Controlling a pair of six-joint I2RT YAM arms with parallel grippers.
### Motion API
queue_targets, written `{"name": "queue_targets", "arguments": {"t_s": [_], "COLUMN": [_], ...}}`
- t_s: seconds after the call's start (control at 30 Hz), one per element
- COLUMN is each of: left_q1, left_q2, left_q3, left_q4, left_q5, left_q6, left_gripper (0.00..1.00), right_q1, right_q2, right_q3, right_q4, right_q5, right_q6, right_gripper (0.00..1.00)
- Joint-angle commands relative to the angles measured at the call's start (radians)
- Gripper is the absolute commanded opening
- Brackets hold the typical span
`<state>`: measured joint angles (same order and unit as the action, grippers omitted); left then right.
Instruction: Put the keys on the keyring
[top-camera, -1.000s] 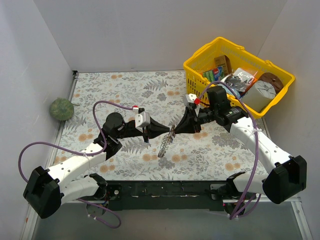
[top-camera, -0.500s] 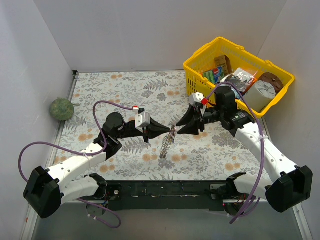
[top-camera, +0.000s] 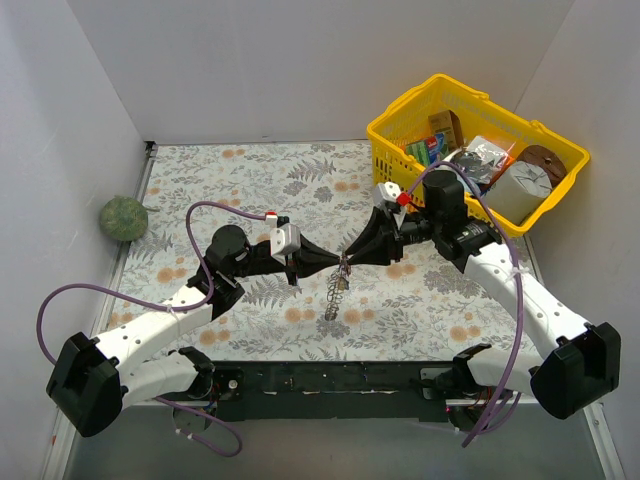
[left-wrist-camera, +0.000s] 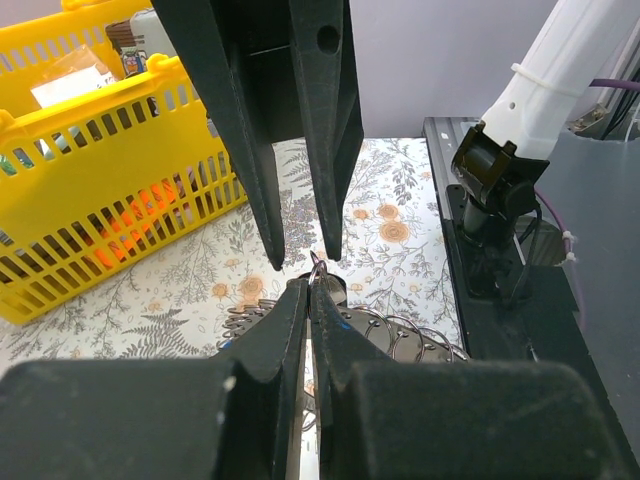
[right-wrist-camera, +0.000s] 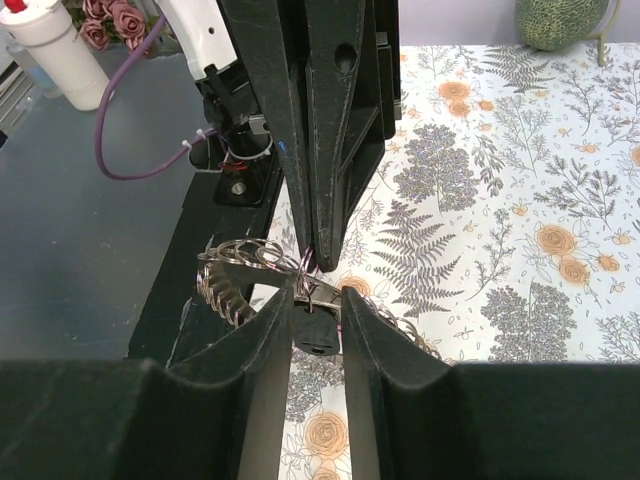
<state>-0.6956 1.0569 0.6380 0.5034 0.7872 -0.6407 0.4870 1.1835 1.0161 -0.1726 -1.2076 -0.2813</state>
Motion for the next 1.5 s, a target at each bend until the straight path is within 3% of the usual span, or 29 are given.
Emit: {"name": "queue_targets", "arguments": {"t_s": [0.0, 0.07, 0.13, 0.2, 1.23, 1.4, 1.47], "left_q1": [0.004, 0.004, 0.004, 0.002, 0.004, 0.004, 0.004], "left_q2": [-0.017, -0.018, -0.020, -0.024, -0.032, -0.037, -0.035], "left_q3": [0.032, 0.029, 0.028, 0.028, 0.025, 0.029, 0.031], "left_q4": [0.052, 0.052, 0.050, 0.049, 0.063, 0.050, 0.050], "left_q5": [0.007, 0.006, 0.004, 0.001, 0.007, 0.020, 0.021], "left_q6": [0.001, 0.001, 0.001, 0.003, -0.004, -0.001, -0.002], "left_gripper": [0.00, 0.00, 0.00, 0.00, 0.00, 0.00, 0.00], "right_q1": [0.013, 0.015, 0.013, 0.013, -0.001, -0.031, -0.031], "right_q2": [0.011, 0.013, 0.016, 0.018, 0.007, -0.062, -0.073], "right_q3": [-0.008, -0.010, -0.008, -0.008, -0.016, -0.016, -0.019], "right_q4": [0.048, 0.050, 0.048, 0.041, -0.157, -0.108, -0.078], "right_q5": [-0.024, -0.029, -0.030, -0.029, 0.013, -0.024, -0.035], "right_q6": [0.025, 0.025, 0.025, 0.019, -0.174, -0.168, -0.136], "right_gripper": [0.30, 0.27, 0.11, 0.01, 0.01, 0.40, 0.44]}}
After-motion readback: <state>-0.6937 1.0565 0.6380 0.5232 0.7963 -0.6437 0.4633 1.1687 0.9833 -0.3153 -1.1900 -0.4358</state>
